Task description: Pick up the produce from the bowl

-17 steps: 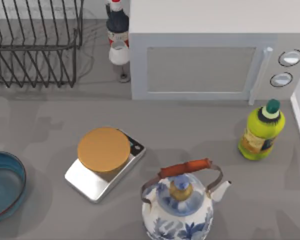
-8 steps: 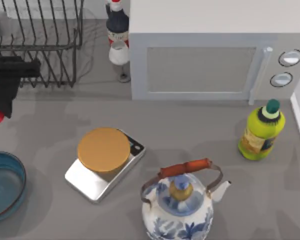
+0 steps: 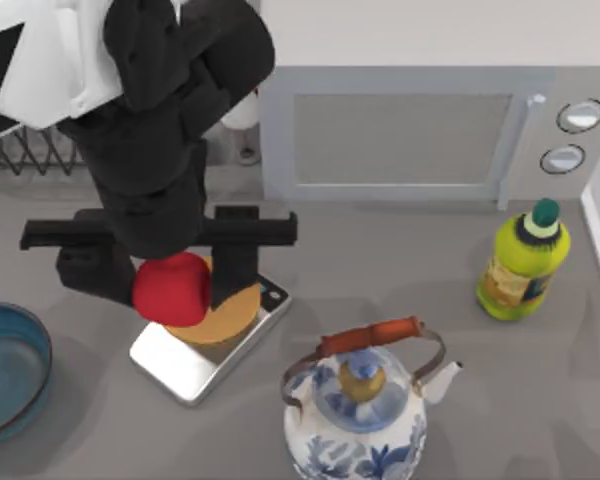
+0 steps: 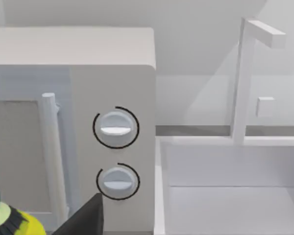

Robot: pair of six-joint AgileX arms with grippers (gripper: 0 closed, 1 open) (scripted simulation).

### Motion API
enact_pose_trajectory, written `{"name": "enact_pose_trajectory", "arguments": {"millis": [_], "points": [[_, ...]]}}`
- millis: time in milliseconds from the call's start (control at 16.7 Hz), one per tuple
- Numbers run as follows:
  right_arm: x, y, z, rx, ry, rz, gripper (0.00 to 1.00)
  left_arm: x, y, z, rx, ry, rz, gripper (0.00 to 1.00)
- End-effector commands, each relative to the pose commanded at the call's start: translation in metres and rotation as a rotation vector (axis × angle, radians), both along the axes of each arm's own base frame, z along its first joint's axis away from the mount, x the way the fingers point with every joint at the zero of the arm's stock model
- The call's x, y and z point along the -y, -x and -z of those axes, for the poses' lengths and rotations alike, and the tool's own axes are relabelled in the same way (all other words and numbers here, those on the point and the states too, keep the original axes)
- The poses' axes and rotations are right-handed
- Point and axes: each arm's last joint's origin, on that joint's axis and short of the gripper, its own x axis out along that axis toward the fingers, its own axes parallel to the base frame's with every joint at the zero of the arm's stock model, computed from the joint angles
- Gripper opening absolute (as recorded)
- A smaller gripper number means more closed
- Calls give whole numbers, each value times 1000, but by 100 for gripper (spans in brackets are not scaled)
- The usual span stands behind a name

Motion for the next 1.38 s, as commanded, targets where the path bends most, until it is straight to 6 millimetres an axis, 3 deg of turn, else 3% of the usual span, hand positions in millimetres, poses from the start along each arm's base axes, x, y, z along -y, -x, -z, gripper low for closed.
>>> {"name": "enact_pose_trajectory", "arguments": {"millis": [420,720,840,960,1260,1380], "points": [[0,0,0,0,0,0,100,3,3,-2,21,14,6,0],[0,0,0,0,0,0,100,1,17,-28,197,98,22,0],[0,0,0,0,0,0,100,2,19,-25,230,114,24,0],[0,0,0,0,0,0,100,6,17,-4,209,106,31,0],[0,0,0,0,0,0,100,3,5,89,33,12,4,0],[0,0,0,0,0,0,100,3,2,109,2,0,0,0]]}}
